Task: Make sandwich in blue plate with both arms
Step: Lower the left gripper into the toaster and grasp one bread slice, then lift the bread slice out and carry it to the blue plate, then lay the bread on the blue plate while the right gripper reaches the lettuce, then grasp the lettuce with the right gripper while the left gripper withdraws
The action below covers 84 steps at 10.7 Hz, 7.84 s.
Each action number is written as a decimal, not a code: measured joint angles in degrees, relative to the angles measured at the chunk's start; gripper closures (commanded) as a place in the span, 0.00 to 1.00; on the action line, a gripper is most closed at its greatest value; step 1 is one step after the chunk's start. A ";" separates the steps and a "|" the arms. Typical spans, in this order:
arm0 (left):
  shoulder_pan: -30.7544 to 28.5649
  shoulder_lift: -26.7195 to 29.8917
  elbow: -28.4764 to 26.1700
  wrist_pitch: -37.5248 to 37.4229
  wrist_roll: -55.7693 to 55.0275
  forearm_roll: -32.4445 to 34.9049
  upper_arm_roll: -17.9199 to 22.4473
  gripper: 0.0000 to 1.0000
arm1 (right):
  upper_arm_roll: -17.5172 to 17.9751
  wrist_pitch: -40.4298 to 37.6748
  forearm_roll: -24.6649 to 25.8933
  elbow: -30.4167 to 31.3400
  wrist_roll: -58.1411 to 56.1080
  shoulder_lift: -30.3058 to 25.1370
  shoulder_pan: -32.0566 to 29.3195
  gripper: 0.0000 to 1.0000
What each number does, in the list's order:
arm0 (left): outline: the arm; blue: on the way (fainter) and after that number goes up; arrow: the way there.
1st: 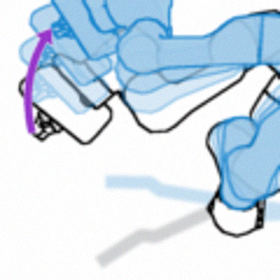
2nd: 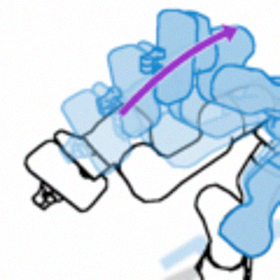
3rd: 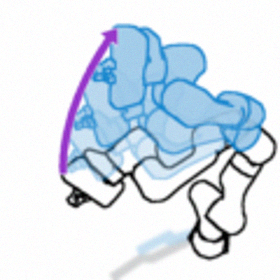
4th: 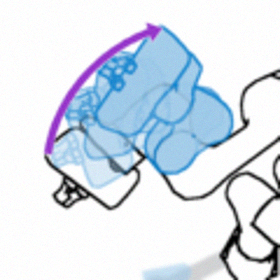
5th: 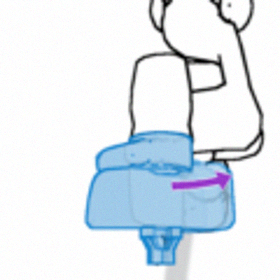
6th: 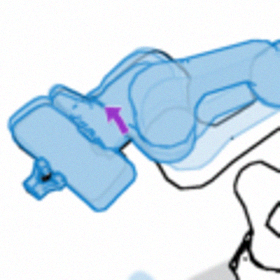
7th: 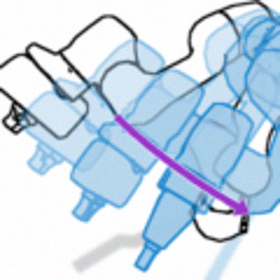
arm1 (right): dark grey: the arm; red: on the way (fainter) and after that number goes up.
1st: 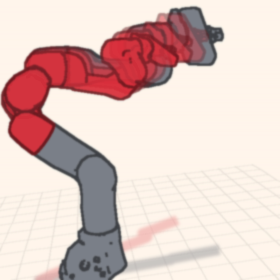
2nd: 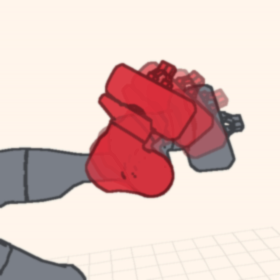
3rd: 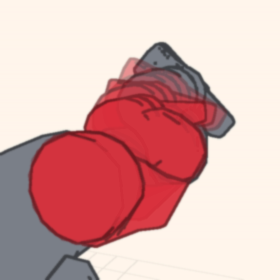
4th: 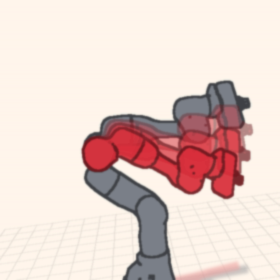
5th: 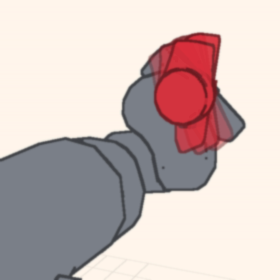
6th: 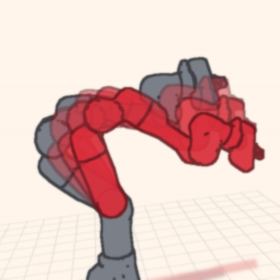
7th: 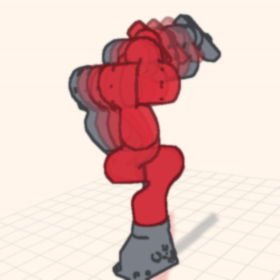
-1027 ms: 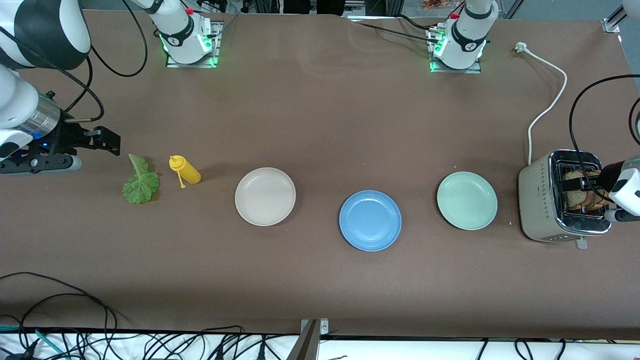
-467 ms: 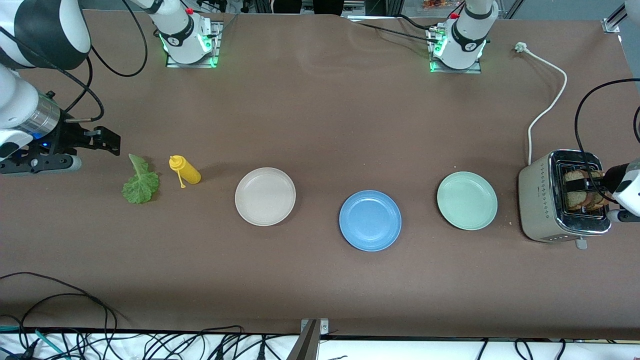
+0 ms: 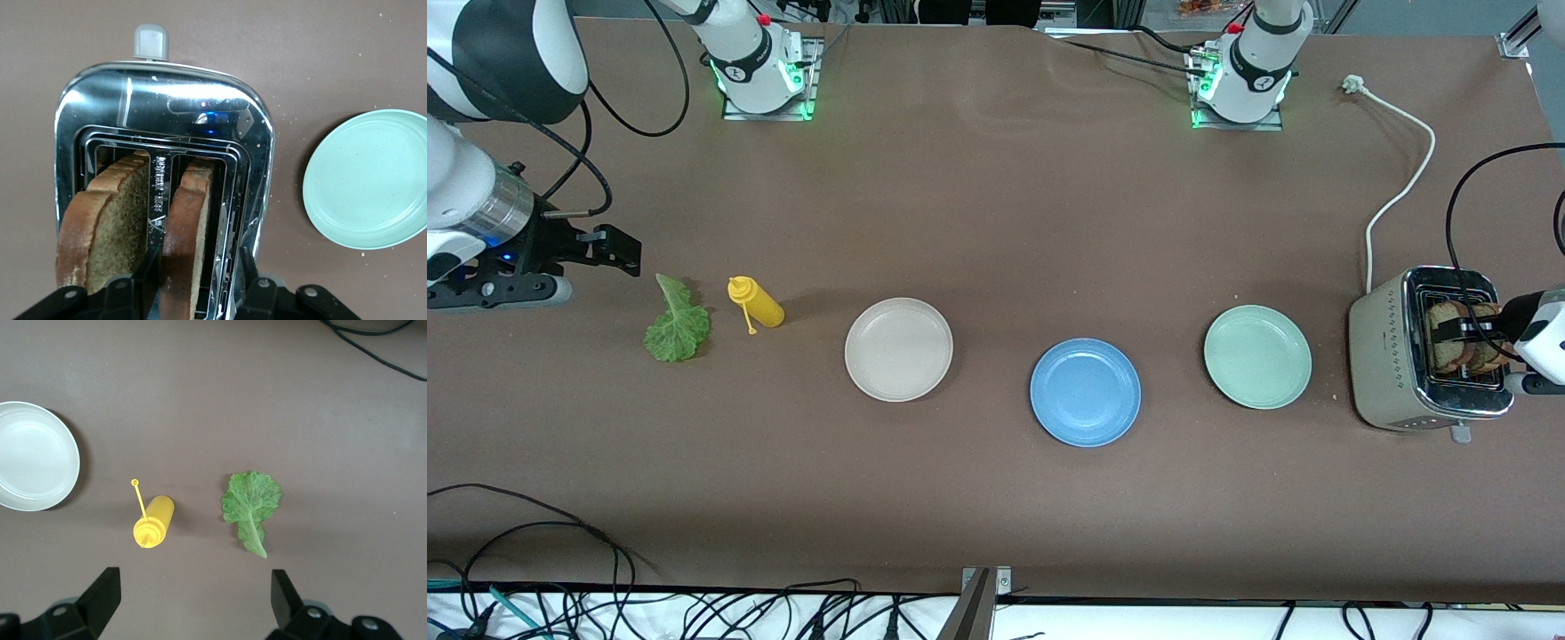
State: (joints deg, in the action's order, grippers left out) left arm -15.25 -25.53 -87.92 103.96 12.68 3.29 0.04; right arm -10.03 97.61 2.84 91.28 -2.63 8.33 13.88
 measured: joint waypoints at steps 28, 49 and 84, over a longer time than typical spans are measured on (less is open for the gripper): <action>0.84 8.56 5.85 -15.51 1.13 0.00 -1.74 1.00 | 0.00 0.00 0.00 0.01 -0.02 0.21 0.00 0.00; 26.60 -5.25 0.09 5.90 -13.89 -37.31 -2.70 1.00 | 0.01 0.00 0.00 0.08 -0.02 0.95 0.01 0.00; 16.69 -11.16 3.67 3.93 16.01 -37.07 3.15 0.00 | -2.32 26.07 0.31 23.96 -22.31 10.48 -6.57 0.00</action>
State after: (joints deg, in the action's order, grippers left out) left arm 1.44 -36.69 -84.25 107.89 28.69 -33.78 3.18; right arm -12.36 123.68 3.14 115.24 -24.94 18.82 7.31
